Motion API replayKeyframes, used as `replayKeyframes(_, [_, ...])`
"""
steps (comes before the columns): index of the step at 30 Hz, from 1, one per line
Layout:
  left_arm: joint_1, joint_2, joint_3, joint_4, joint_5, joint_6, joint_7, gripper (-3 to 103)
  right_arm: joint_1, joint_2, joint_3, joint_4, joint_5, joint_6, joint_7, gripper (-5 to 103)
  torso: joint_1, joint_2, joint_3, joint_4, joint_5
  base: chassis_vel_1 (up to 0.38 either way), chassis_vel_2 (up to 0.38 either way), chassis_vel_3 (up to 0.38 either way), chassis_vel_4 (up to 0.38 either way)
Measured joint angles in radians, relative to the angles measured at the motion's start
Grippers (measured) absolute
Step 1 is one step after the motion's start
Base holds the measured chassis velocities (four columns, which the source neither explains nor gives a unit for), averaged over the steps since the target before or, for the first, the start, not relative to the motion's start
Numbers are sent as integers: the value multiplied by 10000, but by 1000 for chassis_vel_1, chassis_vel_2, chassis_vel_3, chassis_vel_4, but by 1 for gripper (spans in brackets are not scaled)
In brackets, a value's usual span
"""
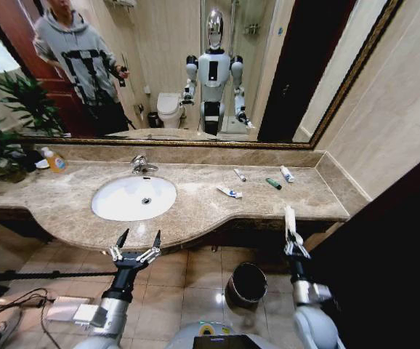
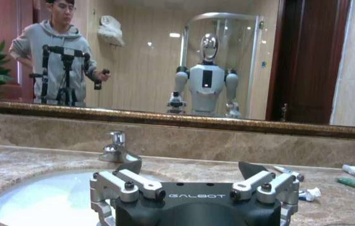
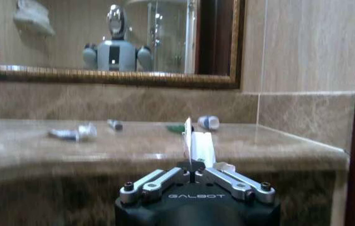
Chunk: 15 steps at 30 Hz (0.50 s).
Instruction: Pick up the trash from the sink and place it in the trash bin.
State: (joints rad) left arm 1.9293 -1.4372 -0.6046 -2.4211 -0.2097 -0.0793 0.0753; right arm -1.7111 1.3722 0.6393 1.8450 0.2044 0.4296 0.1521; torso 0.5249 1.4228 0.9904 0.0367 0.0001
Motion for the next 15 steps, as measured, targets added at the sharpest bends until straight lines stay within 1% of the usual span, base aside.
replayKeyframes(3, [0, 0, 0, 0, 0, 0, 0, 100, -29, 16, -120, -739, -44, 145, 20, 0, 1, 0, 0, 0, -1, 0, 0, 0, 0])
replayKeyframes(4, [0, 0, 0, 0, 0, 0, 0, 100, -29, 16, -120, -739, -44, 145, 20, 0, 1, 0, 0, 0, -1, 0, 0, 0, 0])
replayKeyframes(6, [0, 0, 0, 0, 0, 0, 0, 100, 17, 0, -276, -1326, 64, 147, -111, 0, 1, 0, 1, -1, 1, 0, 0, 0, 0])
replayKeyframes(8, [0, 0, 0, 0, 0, 0, 0, 100, 327, -121, -427, -2319, 199, 31, -379, 0, 1, 0, 1, -1, -2, 0, 0, 0, 0])
replayKeyframes(10, [0, 0, 0, 0, 0, 0, 0, 100, 438, -143, -450, -2584, 196, -3, -467, 0, 1, 0, 1, 0, 0, 0, 0, 0, 0])
replayKeyframes(12, [0, 0, 0, 0, 1, 0, 0, 100, 907, -287, -568, -3751, -4, -313, -867, 0, 2, -1, 1, 1, -1, 0, 0, 0, 0])
replayKeyframes(13, [0, 0, 0, 0, 1, 0, 0, 100, 907, -287, -568, -3751, -4, -313, -867, 0, 2, -1, 1, 1, -1, 0, 0, 0, 0])
replayKeyframes(14, [0, 0, 0, 0, 0, 0, 0, 100, 1159, -319, -602, -4386, -276, -595, -1115, 0, 2, -1, 2, 1, -1, 0, 0, 0, 0])
replayKeyframes(15, [0, 0, 0, 0, 0, 0, 0, 100, 1288, -320, -624, -4684, -456, -755, -1197, 0, 2, -2, 2, 0, 2, 0, 0, 0, 0])
